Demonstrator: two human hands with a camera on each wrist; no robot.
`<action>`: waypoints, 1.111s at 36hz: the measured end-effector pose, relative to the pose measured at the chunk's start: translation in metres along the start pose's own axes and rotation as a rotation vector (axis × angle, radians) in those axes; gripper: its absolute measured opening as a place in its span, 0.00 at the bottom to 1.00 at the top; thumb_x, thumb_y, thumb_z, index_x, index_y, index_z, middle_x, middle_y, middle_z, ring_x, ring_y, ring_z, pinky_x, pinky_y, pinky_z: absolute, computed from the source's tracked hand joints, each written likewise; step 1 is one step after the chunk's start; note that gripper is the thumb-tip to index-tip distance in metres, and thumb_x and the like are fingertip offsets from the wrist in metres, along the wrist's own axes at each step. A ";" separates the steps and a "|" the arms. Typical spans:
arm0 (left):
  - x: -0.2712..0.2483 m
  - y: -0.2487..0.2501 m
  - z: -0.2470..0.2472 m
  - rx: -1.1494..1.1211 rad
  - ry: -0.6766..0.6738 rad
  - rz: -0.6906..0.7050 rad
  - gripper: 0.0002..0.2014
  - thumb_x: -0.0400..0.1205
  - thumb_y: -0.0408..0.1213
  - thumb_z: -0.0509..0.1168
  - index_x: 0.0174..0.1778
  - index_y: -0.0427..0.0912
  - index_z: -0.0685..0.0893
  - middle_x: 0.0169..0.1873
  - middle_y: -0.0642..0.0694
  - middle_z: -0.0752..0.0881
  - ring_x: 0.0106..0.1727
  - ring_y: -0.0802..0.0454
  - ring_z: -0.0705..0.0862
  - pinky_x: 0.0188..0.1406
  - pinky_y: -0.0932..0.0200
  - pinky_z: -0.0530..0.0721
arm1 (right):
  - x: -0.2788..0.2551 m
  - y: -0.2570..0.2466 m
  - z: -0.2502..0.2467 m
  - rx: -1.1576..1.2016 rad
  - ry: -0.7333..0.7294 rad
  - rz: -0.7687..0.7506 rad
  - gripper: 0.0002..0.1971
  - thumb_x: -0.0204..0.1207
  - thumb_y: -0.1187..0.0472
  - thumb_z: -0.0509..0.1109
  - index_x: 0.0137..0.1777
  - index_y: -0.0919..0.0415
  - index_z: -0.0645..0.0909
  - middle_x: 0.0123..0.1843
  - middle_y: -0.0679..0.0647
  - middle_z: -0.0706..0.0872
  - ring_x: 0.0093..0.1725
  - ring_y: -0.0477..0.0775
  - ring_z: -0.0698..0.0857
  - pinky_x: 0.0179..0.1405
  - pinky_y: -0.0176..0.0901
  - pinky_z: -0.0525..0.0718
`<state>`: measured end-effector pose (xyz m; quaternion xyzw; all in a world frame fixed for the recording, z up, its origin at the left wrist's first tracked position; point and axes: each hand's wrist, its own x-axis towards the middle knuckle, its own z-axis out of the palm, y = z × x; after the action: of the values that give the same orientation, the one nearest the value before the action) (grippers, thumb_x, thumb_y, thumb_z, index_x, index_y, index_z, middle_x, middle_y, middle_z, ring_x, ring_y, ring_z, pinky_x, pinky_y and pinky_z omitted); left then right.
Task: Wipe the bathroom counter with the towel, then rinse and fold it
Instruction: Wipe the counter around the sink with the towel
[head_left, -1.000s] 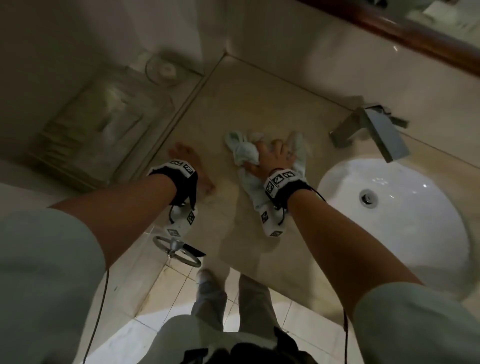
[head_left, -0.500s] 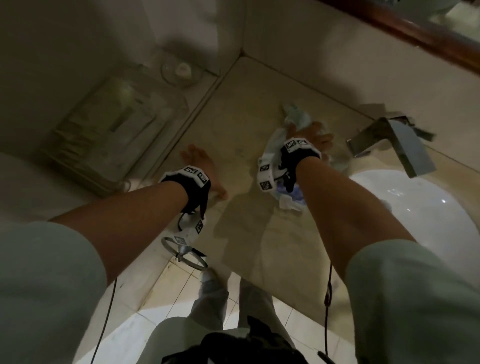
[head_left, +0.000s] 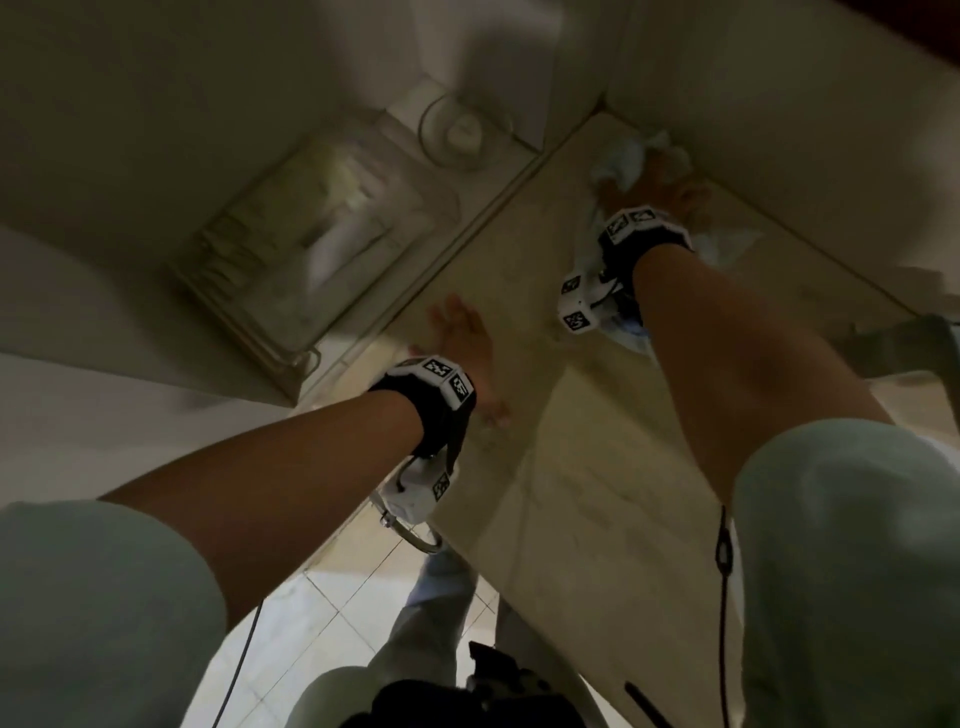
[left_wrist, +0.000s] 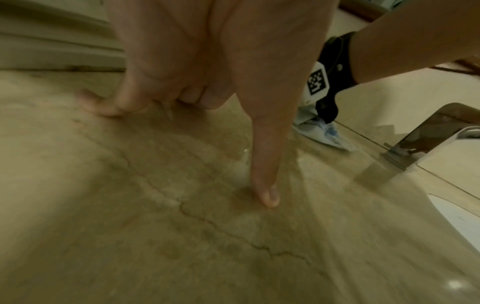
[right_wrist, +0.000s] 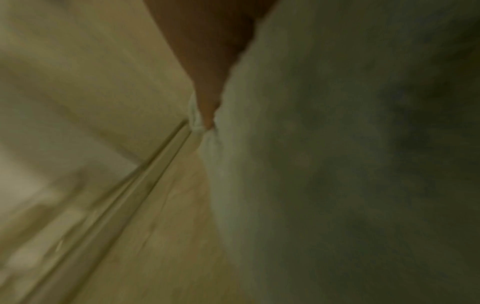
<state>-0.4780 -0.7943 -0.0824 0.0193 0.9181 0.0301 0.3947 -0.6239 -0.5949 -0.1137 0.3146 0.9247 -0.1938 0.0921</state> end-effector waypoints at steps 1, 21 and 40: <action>0.002 0.000 0.000 0.018 -0.012 -0.005 0.70 0.61 0.54 0.81 0.82 0.34 0.35 0.81 0.36 0.33 0.82 0.32 0.37 0.75 0.23 0.54 | 0.002 -0.006 0.003 0.011 -0.018 -0.087 0.44 0.65 0.24 0.45 0.82 0.41 0.51 0.83 0.55 0.58 0.80 0.64 0.59 0.76 0.68 0.54; 0.145 -0.052 0.076 0.140 -0.063 -0.086 0.80 0.38 0.78 0.71 0.82 0.47 0.42 0.83 0.37 0.46 0.78 0.26 0.58 0.66 0.16 0.54 | -0.102 0.004 0.002 -0.351 -0.215 -0.519 0.35 0.72 0.29 0.58 0.78 0.37 0.56 0.78 0.58 0.60 0.76 0.67 0.60 0.72 0.68 0.58; 0.067 -0.058 0.038 0.198 0.150 0.098 0.63 0.58 0.76 0.69 0.83 0.54 0.45 0.82 0.45 0.55 0.79 0.37 0.63 0.78 0.35 0.61 | -0.218 0.094 0.028 -0.231 -0.180 -0.361 0.34 0.73 0.34 0.65 0.77 0.39 0.61 0.77 0.60 0.61 0.78 0.67 0.58 0.73 0.68 0.59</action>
<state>-0.4970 -0.8464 -0.1608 0.1005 0.9415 -0.0401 0.3193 -0.3929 -0.6574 -0.1039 0.1130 0.9700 -0.1272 0.1736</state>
